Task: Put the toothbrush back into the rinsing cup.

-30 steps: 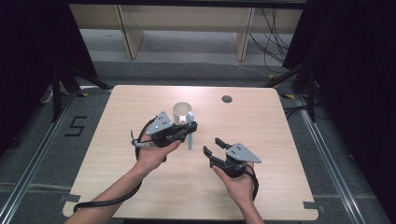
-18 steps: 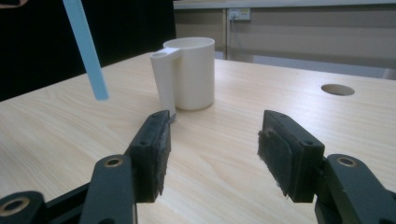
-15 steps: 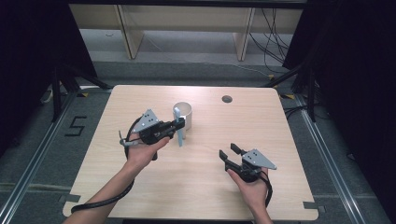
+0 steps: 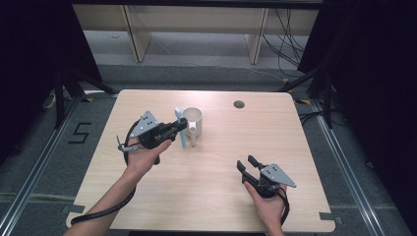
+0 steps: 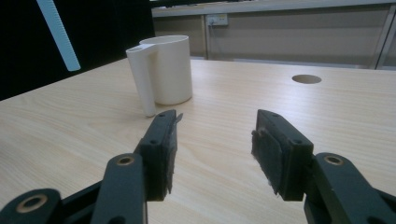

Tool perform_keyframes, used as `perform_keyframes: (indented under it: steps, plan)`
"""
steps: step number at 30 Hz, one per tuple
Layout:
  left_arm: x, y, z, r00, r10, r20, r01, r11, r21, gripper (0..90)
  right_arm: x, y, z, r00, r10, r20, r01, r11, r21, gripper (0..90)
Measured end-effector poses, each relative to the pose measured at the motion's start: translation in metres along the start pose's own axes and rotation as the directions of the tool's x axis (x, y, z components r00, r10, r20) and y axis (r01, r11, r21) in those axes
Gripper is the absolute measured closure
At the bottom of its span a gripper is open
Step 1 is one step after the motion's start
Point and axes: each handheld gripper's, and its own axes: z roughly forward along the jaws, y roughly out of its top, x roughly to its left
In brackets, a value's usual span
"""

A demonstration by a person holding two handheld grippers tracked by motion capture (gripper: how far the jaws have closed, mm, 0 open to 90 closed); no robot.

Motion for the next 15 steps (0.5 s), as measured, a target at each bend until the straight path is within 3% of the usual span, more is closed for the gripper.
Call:
perform_keyframes:
  steps: [4, 5, 6, 10, 14, 15]
  plan:
    - [0.002, 0.002, -0.001, 1.0000, -0.004, -0.007, 0.004, 1.0000, -0.007, 85.0, -0.001, -0.002, -0.002, 0.9999, 0.011, 0.001, -0.011, 1.000, 0.005, 52.7]
    - [0.002, 0.003, 0.000, 0.9999, -0.005, -0.009, 0.005, 1.0000, -0.008, 85.0, -0.002, -0.002, -0.003, 0.9999, -0.013, 0.009, 0.013, 1.000, -0.001, 52.9]
    - [0.003, 0.004, 0.001, 0.9999, -0.006, -0.010, 0.006, 1.0000, -0.008, 85.0, -0.001, -0.003, -0.002, 1.0000, 0.004, 0.007, -0.004, 1.000, 0.002, 52.9]
    - [0.005, 0.007, 0.003, 0.9999, -0.003, -0.014, 0.003, 0.9999, -0.011, 85.0, -0.003, -0.004, -0.002, 0.9998, -0.015, 0.015, 0.015, 1.000, 0.003, 53.0]
    - [0.006, 0.012, 0.007, 0.9998, -0.007, -0.016, 0.007, 0.9998, -0.021, 85.0, -0.001, -0.005, -0.002, 0.9996, 0.027, 0.013, -0.027, 1.000, 0.006, 53.0]
    - [0.006, 0.012, 0.007, 0.9999, -0.008, -0.014, 0.008, 0.9997, -0.023, 85.0, -0.001, -0.005, -0.003, 0.9997, 0.019, 0.017, -0.019, 1.000, 0.015, 53.0]
